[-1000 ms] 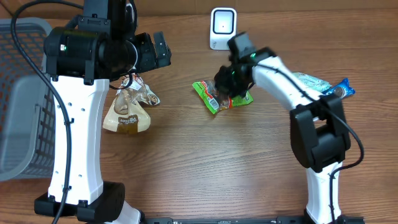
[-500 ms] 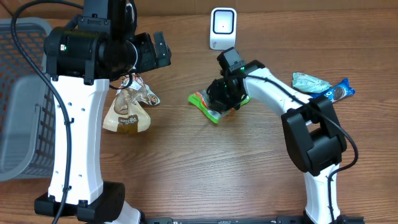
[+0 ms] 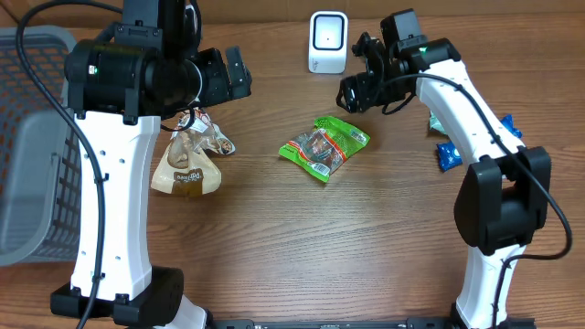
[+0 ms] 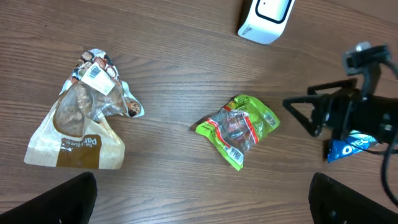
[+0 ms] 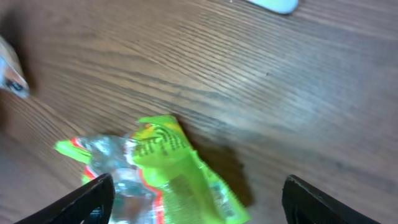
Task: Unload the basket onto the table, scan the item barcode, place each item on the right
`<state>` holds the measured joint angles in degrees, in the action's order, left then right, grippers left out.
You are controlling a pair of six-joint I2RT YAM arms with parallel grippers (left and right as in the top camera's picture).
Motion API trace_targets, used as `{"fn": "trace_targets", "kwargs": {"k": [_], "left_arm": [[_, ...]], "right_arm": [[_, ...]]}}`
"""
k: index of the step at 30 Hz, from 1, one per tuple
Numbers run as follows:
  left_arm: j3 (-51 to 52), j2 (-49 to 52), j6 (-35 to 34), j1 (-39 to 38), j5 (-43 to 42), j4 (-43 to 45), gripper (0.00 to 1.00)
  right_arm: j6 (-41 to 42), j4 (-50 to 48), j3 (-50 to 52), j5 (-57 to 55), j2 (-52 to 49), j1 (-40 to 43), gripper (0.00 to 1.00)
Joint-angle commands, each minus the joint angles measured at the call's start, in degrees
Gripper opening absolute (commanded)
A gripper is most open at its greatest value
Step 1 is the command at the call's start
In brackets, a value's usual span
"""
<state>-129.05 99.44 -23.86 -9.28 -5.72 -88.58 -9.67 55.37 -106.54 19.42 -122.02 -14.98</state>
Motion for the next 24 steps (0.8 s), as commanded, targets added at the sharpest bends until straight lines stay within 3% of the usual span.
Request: {"fn": "trace_targets", "kwargs": {"k": [1, 8, 16, 22, 24], "left_arm": [[-0.44, 0.26, -0.13, -0.11, 0.35, 0.11, 1.0], [-0.44, 0.26, -0.13, -0.11, 0.35, 0.11, 1.0], [-0.44, 0.26, -0.13, -0.11, 0.35, 0.11, 1.0], [-0.44, 0.26, -0.13, -0.11, 0.35, 0.11, 1.0], [-0.44, 0.26, -0.13, -0.11, 0.35, 0.11, 1.0]], "right_arm": [[-17.77, -0.22, 0.44, 4.48, -4.68, -0.83, 0.9], [-18.93, 1.33, 0.44, 11.23, -8.9, -0.81, 1.0], [-18.93, 5.64, 0.66, 17.73, -9.81, -2.54, 1.0], [-18.86, -2.03, 6.99, 14.05, -9.81, -4.09, 0.98], [-18.67, -3.96, 8.81, 13.79, -9.81, -4.09, 0.93]]}}
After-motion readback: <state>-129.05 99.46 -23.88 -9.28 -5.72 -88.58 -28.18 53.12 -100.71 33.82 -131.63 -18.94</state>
